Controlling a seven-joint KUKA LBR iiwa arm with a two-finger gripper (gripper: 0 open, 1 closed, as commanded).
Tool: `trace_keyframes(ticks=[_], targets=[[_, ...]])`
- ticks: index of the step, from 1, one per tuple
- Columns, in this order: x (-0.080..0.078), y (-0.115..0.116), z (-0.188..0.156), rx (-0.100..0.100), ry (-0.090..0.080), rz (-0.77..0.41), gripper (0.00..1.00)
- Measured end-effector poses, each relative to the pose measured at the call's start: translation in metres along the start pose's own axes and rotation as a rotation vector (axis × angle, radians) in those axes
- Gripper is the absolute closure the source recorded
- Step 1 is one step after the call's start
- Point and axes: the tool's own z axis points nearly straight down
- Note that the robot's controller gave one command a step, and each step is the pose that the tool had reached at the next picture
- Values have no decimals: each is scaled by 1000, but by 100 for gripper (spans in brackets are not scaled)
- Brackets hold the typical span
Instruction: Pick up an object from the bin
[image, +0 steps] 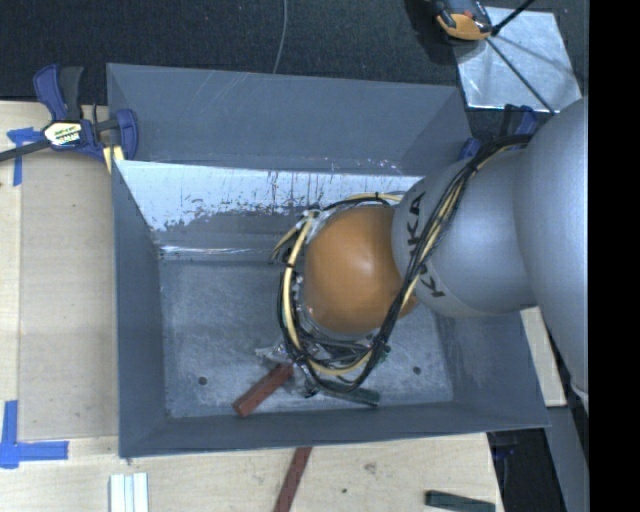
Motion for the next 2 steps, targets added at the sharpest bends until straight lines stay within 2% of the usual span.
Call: trace_keyframes(ticks=[2], targets=[[0, 0, 0, 0, 0, 1, 100]])
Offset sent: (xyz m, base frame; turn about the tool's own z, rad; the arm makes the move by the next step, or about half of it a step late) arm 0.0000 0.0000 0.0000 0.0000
